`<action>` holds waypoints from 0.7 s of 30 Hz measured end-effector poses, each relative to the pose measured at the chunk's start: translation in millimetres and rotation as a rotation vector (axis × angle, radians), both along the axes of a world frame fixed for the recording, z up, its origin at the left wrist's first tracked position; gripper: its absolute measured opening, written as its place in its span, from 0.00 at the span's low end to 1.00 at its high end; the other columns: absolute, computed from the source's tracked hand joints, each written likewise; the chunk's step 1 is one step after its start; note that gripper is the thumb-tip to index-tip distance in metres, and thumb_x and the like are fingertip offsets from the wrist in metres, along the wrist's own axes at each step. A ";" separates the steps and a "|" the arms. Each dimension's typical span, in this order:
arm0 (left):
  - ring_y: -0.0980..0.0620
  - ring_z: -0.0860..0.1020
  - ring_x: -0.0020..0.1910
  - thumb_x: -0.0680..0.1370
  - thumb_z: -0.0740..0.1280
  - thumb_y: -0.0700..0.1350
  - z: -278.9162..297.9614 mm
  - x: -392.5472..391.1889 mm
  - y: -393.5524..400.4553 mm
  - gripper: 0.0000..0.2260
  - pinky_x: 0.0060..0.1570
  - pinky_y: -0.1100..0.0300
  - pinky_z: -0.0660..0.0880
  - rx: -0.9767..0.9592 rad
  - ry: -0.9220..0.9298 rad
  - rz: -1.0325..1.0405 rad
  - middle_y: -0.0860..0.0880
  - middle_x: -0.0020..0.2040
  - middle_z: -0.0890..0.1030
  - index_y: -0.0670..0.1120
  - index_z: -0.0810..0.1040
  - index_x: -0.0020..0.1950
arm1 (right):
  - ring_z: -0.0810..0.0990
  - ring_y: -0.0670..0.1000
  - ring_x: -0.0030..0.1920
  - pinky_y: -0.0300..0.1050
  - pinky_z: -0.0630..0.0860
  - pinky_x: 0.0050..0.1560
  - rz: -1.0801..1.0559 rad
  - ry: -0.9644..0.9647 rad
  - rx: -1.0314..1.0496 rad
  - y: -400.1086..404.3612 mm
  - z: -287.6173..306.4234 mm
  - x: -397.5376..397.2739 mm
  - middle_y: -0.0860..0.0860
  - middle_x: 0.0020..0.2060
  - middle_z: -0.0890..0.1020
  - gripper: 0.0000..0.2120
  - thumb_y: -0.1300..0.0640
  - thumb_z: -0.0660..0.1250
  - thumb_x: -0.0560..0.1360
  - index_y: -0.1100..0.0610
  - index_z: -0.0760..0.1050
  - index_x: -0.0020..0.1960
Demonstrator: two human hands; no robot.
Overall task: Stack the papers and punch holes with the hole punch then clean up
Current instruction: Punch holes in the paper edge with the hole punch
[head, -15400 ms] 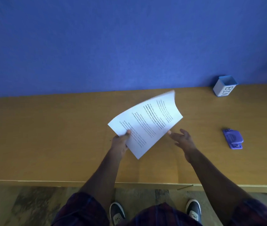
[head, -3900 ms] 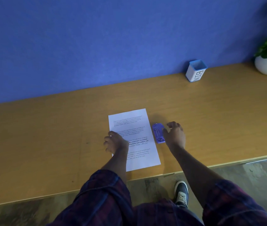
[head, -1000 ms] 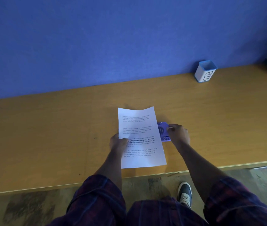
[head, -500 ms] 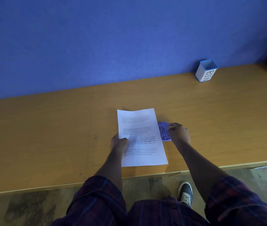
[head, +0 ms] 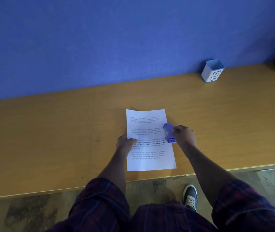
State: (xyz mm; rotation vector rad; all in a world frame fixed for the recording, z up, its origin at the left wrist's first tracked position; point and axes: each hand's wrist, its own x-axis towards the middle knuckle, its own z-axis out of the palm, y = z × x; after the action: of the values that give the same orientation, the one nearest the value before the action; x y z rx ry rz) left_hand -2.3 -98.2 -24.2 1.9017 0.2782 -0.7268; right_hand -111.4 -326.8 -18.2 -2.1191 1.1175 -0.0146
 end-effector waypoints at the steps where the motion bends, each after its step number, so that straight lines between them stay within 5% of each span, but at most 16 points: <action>1: 0.43 0.85 0.52 0.73 0.73 0.36 0.5 0.4 -0.7 0.15 0.58 0.47 0.81 -0.019 0.002 -0.010 0.45 0.53 0.86 0.41 0.84 0.59 | 0.77 0.58 0.40 0.41 0.70 0.37 0.001 0.002 0.001 -0.1 0.1 -0.3 0.54 0.43 0.85 0.11 0.54 0.63 0.76 0.50 0.84 0.52; 7: 0.45 0.84 0.52 0.76 0.73 0.38 0.6 5.2 -4.5 0.13 0.57 0.51 0.80 -0.015 -0.009 0.017 0.47 0.53 0.86 0.44 0.84 0.60 | 0.81 0.59 0.44 0.46 0.78 0.41 -0.012 -0.020 0.015 0.2 1.2 1.1 0.53 0.42 0.86 0.09 0.55 0.66 0.76 0.52 0.84 0.50; 17: 0.47 0.82 0.51 0.77 0.71 0.40 -4.6 -6.0 -12.3 0.13 0.55 0.56 0.79 0.055 -0.071 0.082 0.49 0.53 0.85 0.46 0.83 0.61 | 0.81 0.59 0.45 0.43 0.72 0.39 -0.027 -0.030 0.042 0.9 -1.0 0.8 0.54 0.42 0.86 0.09 0.54 0.67 0.76 0.52 0.84 0.52; 21: 0.45 0.84 0.53 0.76 0.72 0.39 -4.5 -5.9 -9.9 0.12 0.58 0.50 0.81 0.061 -0.075 0.062 0.46 0.54 0.86 0.44 0.84 0.60 | 0.81 0.58 0.45 0.42 0.73 0.41 -0.033 -0.030 0.069 -1.4 1.3 1.0 0.53 0.43 0.86 0.09 0.54 0.68 0.76 0.51 0.84 0.53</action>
State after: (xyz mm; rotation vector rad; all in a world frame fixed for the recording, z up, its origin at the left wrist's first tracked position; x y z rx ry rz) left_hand -8.2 -108.1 -28.7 1.9647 0.3145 -0.6103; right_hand -110.4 -328.2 -16.9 -2.0327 1.1195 -0.0234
